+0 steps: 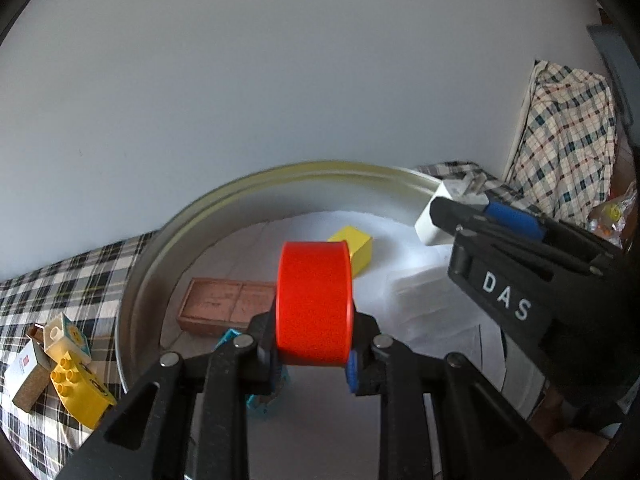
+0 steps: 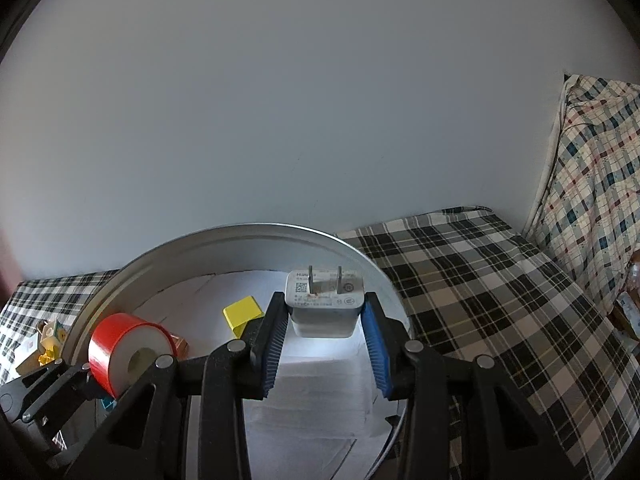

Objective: Organize rigid objects
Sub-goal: 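Open left tool to drop the tape roll in the tin while right tool drops the charger, then withdraw both tools from the tin toward the remaining objects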

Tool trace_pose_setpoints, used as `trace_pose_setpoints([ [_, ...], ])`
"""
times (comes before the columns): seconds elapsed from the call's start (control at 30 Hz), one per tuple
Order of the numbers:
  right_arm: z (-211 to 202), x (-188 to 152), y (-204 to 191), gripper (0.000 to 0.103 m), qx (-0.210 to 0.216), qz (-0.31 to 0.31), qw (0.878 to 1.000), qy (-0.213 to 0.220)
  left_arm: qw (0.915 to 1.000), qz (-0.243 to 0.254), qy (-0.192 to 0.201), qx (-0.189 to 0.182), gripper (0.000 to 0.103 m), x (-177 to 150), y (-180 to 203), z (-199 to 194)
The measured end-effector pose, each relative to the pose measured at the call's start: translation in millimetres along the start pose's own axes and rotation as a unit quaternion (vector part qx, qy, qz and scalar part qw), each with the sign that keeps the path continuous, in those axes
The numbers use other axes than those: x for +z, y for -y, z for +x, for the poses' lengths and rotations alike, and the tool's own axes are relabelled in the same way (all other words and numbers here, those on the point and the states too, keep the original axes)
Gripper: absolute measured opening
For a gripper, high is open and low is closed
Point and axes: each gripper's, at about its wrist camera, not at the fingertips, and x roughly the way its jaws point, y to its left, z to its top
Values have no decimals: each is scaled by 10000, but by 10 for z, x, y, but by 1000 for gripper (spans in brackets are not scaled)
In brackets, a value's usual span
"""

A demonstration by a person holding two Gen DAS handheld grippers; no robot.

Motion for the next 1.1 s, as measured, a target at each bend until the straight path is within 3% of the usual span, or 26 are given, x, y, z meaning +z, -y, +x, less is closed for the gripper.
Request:
trace_pose_setpoints([
  [0.1,14,-7,-36,41,33,-59,10000,-39,9999,-78,-60,21,25,-4,-7,27],
  [0.17,33,-19,-59,41,119,-79,9998,-108,9999,-37,-29,110,48,-11,-2,17],
  [0.2,43,-26,-64,42,147,-61,9998,-132,9998,-17,19,181,75,-19,8,-7],
  [0.23,44,-31,-69,44,143,-45,9998,-127,9996,-11,90,282,96,-30,22,-37],
  [0.27,40,-33,-70,55,153,-34,9998,-110,9992,-56,141,362,100,-41,11,-65],
  [0.3,32,-31,-67,71,168,-23,9998,-79,9989,-149,195,397,102,-47,-14,-96],
  [0.33,8,-29,-62,76,158,1,9999,3,9989,-220,197,357,102,-53,-43,-109],
  [0.5,-218,0,-10,90,-52,95,9977,673,9983,-412,219,338,102,-81,-162,-145],
  [0.8,-259,10,61,91,-88,221,9955,920,9961,-455,555,520,102,-127,-273,-364],
  [0.93,-482,-32,99,91,-16,269,9849,1710,9940,-378,713,744,102,-192,-345,-472],
  [1.03,-648,-103,112,91,-61,279,9724,2316,9880,-264,981,1164,102,-244,-397,-584],
  [1.1,-715,-150,103,97,-108,296,9671,2526,9836,-222,1178,1346,102,-265,-439,-656],
])
